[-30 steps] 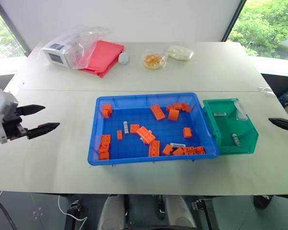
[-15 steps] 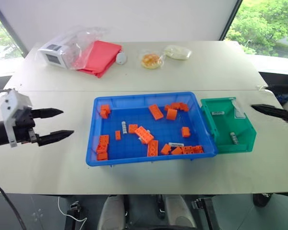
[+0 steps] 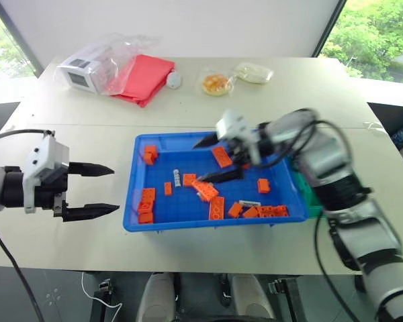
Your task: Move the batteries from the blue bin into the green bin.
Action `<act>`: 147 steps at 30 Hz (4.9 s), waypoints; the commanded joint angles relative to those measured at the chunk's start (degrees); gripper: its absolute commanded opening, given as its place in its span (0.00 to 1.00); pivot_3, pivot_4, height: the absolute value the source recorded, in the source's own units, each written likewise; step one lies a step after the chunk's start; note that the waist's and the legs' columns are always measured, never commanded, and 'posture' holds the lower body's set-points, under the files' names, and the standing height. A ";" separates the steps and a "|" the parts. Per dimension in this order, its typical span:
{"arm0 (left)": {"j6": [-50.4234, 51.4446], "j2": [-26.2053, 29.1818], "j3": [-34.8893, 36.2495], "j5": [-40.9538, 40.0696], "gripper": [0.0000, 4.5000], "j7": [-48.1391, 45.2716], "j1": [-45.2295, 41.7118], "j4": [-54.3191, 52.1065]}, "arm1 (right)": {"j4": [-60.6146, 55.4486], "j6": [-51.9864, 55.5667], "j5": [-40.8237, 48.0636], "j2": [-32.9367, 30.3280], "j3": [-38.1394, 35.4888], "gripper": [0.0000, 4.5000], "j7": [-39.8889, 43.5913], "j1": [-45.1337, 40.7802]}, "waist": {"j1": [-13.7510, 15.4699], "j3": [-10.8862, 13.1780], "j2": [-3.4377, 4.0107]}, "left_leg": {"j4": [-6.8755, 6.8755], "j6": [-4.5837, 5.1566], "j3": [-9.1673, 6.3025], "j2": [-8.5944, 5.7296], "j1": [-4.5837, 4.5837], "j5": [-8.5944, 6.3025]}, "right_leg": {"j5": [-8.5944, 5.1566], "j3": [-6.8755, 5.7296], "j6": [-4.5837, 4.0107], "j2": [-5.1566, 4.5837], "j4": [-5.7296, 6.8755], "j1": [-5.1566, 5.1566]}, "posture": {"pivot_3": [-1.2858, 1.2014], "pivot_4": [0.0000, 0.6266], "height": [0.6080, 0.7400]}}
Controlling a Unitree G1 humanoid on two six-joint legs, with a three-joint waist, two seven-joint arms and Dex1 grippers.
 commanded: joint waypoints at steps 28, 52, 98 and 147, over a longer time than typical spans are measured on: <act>1.17 -1.65 2.76 -1.94 1.00 6.55 1.55 -5.66 | 51.84 -27.16 -22.19 19.92 2.61 0.59 -1.82 -14.29 | -0.53 -0.01 -0.02 | -0.05 -0.09 -0.13 0.05 0.23 0.06 | 0.03 -0.07 0.01 0.07 0.26 0.09 | 0.52 0.24 0.95; -8.37 -12.95 -23.95 7.23 1.00 -0.71 -25.63 14.00 | -23.40 37.85 1.53 -26.85 -42.78 0.49 -7.61 20.38 | -0.05 -0.04 -0.08 | -0.05 -0.08 -0.17 -0.03 0.18 0.05 | 0.10 -0.09 0.18 0.06 0.16 0.13 | 0.52 0.24 0.95; -2.61 -10.72 -16.80 3.74 1.00 4.28 -17.79 3.98 | -23.92 35.91 3.87 -6.07 -1.23 0.88 -31.42 13.87 | -0.06 -0.04 -0.17 | 0.09 -0.04 -0.26 -0.02 -0.10 0.05 | 0.11 -0.07 0.20 0.10 0.11 -0.01 | 0.52 0.24 0.95; -2.49 -12.09 -17.24 3.62 1.00 7.07 -21.11 4.99 | 3.29 4.57 -15.65 -0.17 8.35 0.98 -13.65 2.94 | -0.10 -0.06 -0.20 | 0.08 -0.08 -0.27 0.05 0.12 0.07 | 0.12 -0.07 0.21 0.20 0.44 0.01 | 0.52 0.24 0.95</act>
